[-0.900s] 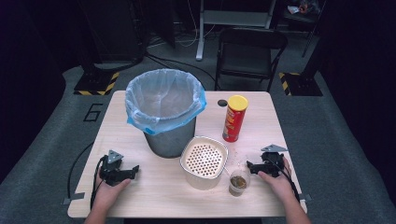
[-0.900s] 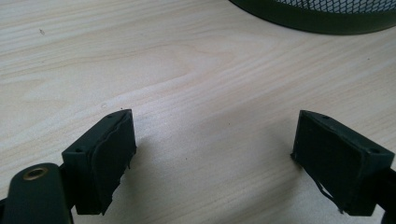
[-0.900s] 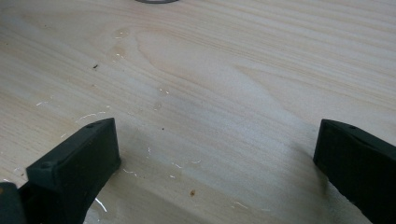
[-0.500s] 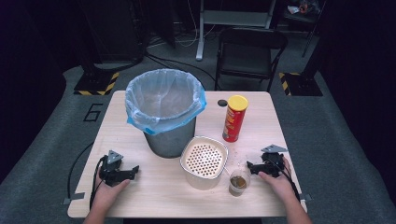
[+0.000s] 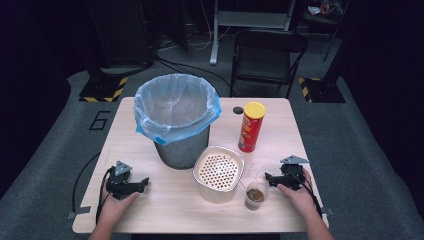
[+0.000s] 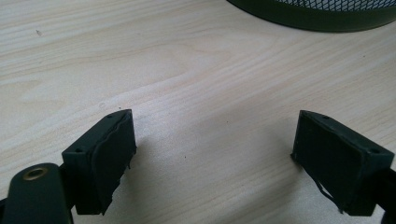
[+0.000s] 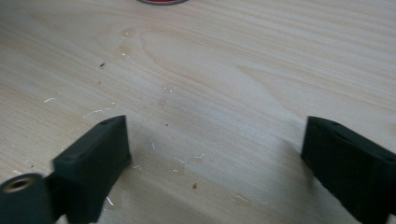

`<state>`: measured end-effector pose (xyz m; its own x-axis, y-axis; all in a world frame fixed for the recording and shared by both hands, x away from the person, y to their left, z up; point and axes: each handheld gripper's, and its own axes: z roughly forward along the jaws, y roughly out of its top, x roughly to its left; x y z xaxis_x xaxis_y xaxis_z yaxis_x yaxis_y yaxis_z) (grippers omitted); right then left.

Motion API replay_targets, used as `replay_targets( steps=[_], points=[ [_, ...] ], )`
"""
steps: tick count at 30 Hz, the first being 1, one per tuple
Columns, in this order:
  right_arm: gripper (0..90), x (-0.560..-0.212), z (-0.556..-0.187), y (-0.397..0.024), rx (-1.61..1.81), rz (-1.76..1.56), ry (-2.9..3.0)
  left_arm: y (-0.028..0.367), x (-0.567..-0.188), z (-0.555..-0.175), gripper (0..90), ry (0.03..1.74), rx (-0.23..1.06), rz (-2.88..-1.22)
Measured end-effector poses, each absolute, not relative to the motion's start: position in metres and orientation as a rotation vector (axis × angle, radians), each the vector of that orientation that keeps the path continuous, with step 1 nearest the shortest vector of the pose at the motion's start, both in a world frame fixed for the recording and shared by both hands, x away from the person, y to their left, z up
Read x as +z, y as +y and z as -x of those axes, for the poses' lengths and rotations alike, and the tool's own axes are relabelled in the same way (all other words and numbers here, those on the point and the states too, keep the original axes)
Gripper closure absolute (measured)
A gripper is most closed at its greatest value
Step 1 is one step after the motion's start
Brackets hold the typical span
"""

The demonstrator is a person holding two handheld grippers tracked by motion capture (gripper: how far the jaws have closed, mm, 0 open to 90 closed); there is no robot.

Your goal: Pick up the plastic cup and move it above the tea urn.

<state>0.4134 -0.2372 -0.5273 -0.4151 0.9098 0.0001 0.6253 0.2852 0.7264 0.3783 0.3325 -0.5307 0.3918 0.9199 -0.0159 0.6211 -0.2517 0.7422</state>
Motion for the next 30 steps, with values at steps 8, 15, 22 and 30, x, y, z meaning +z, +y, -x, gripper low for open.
replay_targets(
  steps=[8, 15, 22, 30],
  points=[
    [35.7, -0.520, -0.410, -0.240, 0.923, -1.381, 2.160, 0.333, -0.531, -0.378, 13.0, 1.316, 0.566, -1.978],
    [44.1, -0.499, -0.400, -0.241, 0.930, -1.347, 2.153, 0.333, -0.531, -0.378, 12.9, 1.313, 0.570, -1.982],
    [43.2, -0.473, -0.387, -0.242, 1.097, -1.380, 2.145, 0.333, -0.531, -0.379, 12.9, 1.305, 0.574, -1.984],
    [40.5, -0.454, -0.372, -0.239, 1.184, -1.366, 2.194, 0.333, -0.531, -0.379, 12.8, 1.304, 0.574, -1.987]
  ],
)
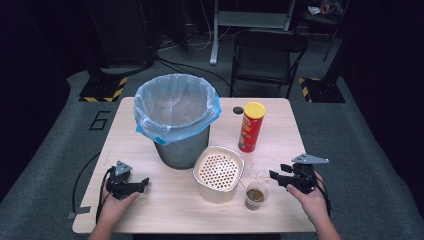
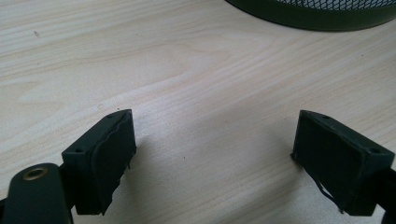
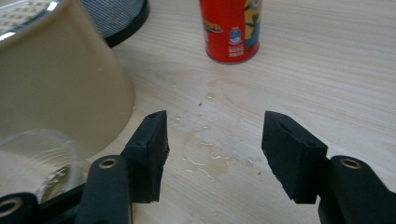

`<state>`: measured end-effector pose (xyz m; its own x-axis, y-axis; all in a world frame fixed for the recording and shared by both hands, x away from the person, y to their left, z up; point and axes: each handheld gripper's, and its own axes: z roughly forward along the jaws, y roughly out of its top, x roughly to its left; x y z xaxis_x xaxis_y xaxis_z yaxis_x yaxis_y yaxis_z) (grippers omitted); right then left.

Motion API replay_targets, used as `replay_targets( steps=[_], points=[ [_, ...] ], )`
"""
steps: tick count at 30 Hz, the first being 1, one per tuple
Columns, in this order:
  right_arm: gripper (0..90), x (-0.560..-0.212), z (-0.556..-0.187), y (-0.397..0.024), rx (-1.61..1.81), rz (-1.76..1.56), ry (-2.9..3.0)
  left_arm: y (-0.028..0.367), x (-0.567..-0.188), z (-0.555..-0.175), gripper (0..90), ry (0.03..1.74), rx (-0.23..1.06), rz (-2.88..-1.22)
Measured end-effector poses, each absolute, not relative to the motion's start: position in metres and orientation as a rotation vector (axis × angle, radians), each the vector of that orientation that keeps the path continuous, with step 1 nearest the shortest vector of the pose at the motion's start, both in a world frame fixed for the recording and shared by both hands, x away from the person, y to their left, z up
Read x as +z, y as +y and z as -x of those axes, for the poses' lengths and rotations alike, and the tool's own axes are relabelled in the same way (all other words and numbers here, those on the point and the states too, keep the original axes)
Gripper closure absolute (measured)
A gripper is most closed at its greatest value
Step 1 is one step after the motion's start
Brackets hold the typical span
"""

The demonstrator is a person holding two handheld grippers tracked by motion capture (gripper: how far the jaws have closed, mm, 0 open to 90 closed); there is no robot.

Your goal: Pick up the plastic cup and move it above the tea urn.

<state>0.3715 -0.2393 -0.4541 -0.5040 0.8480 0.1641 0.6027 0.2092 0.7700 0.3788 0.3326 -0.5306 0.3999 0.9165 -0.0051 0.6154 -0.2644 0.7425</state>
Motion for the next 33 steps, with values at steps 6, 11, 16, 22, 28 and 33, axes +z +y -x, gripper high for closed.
replay_targets(
  steps=[6, 11, 16, 22, 28, 33],
  points=[
    [37.0, -0.437, -0.359, -0.229, 1.196, -1.263, 2.231, 0.332, -0.530, -0.379, 12.9, 1.305, 0.568, -1.990],
    [31.3, -0.429, -0.348, -0.216, 1.215, -1.192, 2.269, 0.332, -0.531, -0.380, 12.9, 1.303, 0.568, -1.984],
    [19.4, -0.426, -0.339, -0.203, 1.239, -1.142, 2.299, 0.332, -0.530, -0.381, 12.9, 1.299, 0.558, -1.998],
    [10.2, -0.430, -0.329, -0.188, 1.248, -1.107, 2.335, 0.332, -0.530, -0.382, 12.9, 1.299, 0.561, -1.995],
    [9.6, -0.438, -0.322, -0.180, 1.242, -1.086, 2.339, 0.331, -0.530, -0.382, 12.9, 1.300, 0.563, -1.995],
    [9.6, -0.446, -0.318, -0.173, 1.228, -1.069, 2.353, 0.331, -0.530, -0.382, 12.9, 1.300, 0.563, -1.995]
  ],
)
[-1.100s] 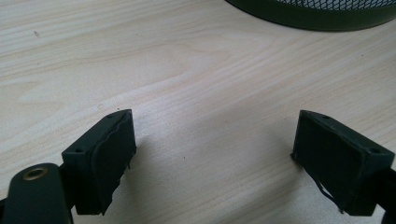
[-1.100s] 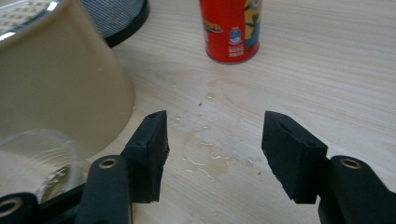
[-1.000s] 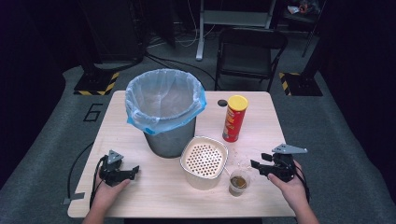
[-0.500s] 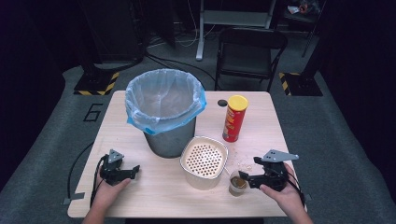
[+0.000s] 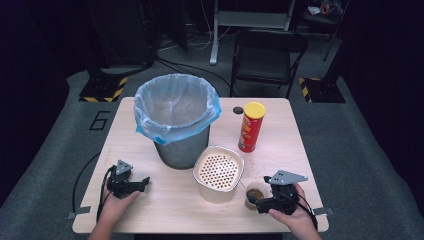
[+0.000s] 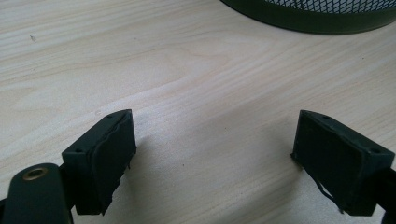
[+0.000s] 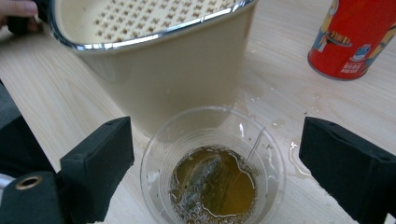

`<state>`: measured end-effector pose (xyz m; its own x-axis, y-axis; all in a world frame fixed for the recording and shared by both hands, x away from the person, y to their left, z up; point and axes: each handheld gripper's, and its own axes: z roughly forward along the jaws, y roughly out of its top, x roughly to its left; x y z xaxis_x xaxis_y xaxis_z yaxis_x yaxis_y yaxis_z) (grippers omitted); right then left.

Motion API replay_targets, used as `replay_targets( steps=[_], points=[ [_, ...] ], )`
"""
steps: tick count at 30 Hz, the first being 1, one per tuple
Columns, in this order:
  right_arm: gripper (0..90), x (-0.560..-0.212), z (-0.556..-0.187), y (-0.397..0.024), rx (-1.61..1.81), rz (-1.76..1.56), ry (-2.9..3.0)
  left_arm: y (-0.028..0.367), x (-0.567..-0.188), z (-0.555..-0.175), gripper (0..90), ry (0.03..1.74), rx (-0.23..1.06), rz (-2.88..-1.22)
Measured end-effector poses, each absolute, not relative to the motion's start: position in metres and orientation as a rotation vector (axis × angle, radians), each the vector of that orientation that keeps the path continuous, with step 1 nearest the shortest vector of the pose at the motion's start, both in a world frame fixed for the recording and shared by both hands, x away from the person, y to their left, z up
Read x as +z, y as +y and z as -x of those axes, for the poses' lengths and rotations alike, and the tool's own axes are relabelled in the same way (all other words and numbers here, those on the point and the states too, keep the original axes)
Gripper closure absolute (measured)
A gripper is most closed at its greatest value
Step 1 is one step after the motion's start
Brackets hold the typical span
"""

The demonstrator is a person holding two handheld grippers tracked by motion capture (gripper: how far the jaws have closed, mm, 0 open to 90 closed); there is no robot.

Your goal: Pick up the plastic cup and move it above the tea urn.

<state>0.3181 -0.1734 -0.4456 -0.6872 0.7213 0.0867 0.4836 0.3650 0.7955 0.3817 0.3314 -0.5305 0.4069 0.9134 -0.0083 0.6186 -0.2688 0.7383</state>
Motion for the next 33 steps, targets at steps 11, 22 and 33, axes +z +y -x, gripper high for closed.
replay_targets(
  steps=[11, 22, 33],
  points=[
    [10.3, -0.467, -0.311, -0.162, 1.093, -1.052, 2.390, 0.331, -0.530, -0.382, 12.9, 1.299, 0.562, -1.994],
    [14.2, -0.479, -0.307, -0.156, 1.057, -1.073, 2.338, 0.332, -0.530, -0.382, 12.9, 1.299, 0.561, -1.995],
    [21.7, -0.479, -0.309, -0.155, 1.090, -1.080, 2.301, 0.332, -0.530, -0.382, 12.9, 1.300, 0.561, -1.994]
  ],
)
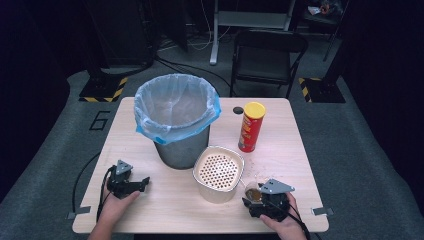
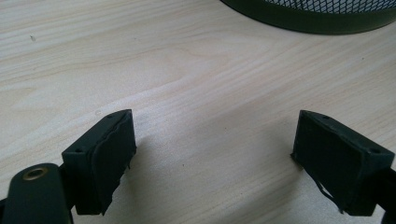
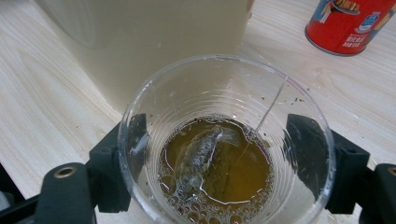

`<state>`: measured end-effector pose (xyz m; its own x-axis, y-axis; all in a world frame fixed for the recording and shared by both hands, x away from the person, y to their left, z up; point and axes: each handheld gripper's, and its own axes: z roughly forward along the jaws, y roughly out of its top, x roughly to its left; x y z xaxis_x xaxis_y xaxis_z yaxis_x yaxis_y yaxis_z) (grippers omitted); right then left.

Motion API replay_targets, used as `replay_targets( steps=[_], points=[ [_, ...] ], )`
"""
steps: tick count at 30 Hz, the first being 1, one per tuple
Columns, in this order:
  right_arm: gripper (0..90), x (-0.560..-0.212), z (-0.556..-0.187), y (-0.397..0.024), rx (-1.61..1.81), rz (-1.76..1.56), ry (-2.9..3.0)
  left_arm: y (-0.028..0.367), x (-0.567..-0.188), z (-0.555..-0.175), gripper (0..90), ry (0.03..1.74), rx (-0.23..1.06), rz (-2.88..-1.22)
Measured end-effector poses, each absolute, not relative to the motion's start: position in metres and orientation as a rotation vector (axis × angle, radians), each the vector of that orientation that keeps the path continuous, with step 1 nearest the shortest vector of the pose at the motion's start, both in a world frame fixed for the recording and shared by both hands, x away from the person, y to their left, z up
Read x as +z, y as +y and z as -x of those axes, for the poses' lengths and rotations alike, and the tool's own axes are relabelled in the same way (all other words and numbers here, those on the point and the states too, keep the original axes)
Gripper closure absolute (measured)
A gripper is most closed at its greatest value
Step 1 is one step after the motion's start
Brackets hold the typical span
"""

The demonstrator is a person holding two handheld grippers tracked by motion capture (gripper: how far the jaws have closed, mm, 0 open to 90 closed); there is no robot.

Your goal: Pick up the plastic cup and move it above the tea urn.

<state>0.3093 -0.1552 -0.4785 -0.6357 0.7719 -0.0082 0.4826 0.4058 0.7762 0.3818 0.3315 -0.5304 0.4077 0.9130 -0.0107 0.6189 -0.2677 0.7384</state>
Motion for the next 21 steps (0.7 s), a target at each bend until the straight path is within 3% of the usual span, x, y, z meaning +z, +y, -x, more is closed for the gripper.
replay_targets(
  steps=[21],
  points=[
    [23.9, -0.4771, -0.3117, -0.1570, 1.103, -0.966, 2.350, 0.3316, -0.5304, -0.3819, 12.9, 1.299, 0.560, -1.995]
  ],
)
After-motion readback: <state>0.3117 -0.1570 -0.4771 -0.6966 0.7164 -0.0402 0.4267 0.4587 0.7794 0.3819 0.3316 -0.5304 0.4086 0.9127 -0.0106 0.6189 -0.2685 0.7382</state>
